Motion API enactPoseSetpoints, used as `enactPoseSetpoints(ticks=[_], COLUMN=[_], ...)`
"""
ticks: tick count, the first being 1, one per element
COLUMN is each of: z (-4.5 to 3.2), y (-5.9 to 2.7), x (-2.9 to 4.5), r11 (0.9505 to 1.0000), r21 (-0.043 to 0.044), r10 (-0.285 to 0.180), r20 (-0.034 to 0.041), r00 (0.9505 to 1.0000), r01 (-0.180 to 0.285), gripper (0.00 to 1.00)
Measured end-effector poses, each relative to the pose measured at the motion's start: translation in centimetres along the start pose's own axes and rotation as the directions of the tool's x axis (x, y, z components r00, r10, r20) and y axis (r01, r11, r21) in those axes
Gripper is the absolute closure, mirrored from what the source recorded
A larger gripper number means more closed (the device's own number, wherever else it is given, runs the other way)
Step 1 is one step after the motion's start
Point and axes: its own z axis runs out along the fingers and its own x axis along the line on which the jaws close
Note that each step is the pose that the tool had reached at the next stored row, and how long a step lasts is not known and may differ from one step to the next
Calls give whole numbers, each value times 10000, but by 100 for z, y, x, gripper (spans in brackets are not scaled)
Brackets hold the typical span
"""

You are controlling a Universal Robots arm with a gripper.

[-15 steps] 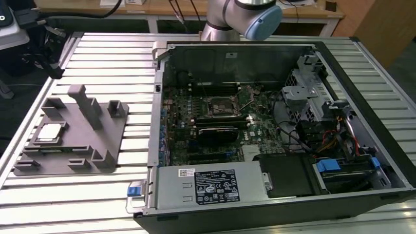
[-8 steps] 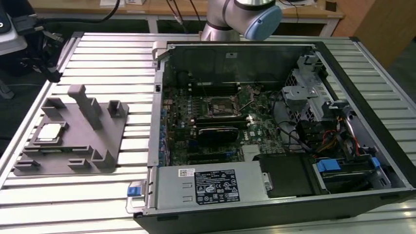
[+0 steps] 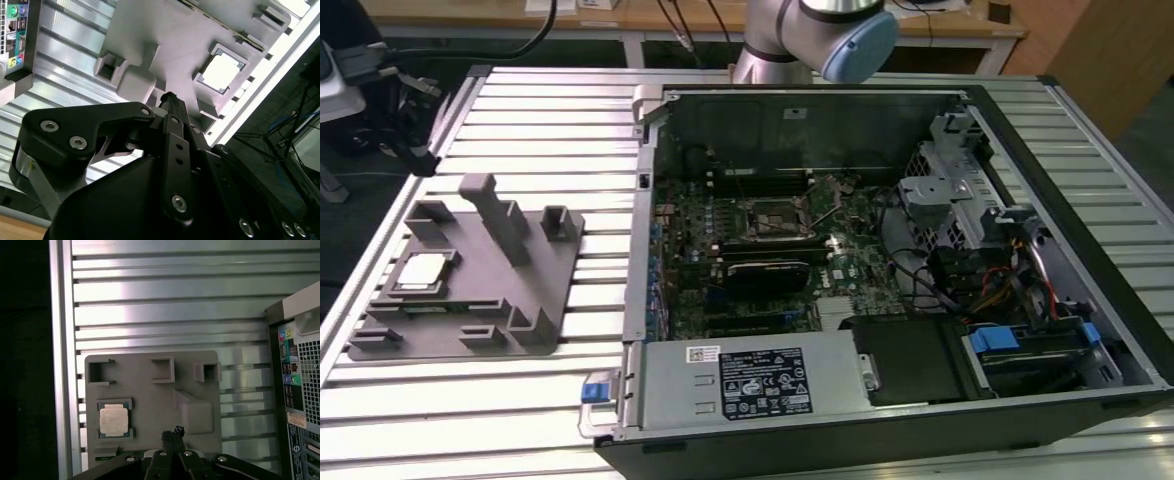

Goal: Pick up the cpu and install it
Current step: 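Reach for the cpu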

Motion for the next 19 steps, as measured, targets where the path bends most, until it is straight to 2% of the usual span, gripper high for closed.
enactPoseSetpoints(ticks=[8,19], z=[68,172], y=[-44,-85], x=[115,228], r11=[10000,10000], r21=[0,0], r10=[0,0], r20=[0,0], r00=[10000,10000], r01=[0,0], gripper=[89,89])
